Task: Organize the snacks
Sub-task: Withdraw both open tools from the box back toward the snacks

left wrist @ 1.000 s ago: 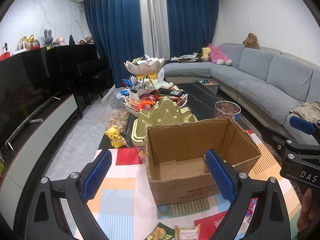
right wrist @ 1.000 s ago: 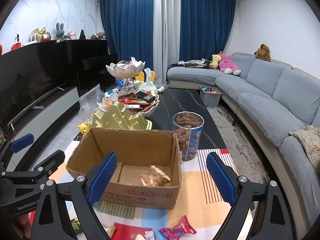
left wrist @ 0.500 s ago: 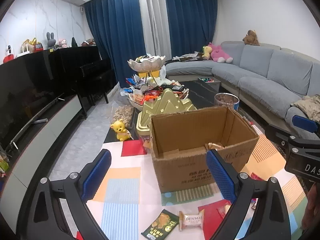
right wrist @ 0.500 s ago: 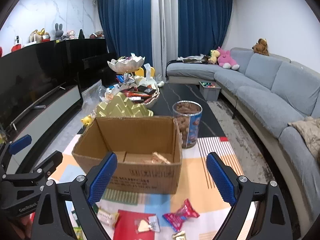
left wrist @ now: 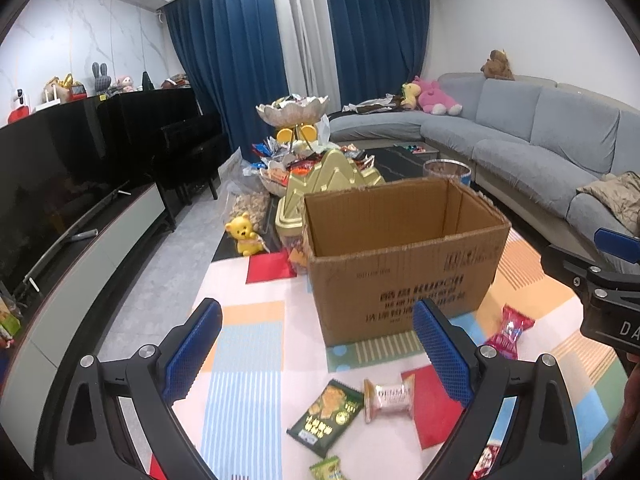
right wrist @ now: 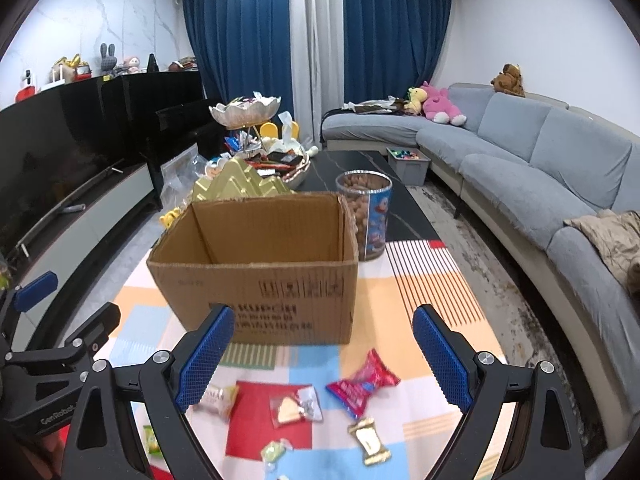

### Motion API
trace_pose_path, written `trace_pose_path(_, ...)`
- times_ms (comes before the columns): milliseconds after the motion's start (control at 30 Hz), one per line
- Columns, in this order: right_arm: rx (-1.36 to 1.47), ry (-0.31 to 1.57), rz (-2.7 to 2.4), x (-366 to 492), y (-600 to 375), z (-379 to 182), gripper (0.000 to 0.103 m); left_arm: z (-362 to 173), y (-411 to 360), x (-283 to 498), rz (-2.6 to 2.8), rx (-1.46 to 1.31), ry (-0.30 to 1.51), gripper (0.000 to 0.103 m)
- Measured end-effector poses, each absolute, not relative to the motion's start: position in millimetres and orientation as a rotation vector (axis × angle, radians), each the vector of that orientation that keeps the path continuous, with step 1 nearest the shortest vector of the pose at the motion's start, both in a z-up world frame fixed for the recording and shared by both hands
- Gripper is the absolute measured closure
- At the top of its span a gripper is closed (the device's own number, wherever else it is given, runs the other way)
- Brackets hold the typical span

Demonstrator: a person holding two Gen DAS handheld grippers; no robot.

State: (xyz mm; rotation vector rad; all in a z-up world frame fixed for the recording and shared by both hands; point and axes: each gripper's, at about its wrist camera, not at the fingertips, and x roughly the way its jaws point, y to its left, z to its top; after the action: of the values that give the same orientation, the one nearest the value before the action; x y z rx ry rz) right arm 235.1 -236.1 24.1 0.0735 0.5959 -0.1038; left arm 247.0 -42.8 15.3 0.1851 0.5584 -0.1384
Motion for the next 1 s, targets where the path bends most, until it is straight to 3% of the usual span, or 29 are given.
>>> trace_pose_path(1000, 0.111, 0.734, -0.112, 172, -209, -49, 0.011, -62, -15, 193, -0.137, 0.195, 0.691, 0.005)
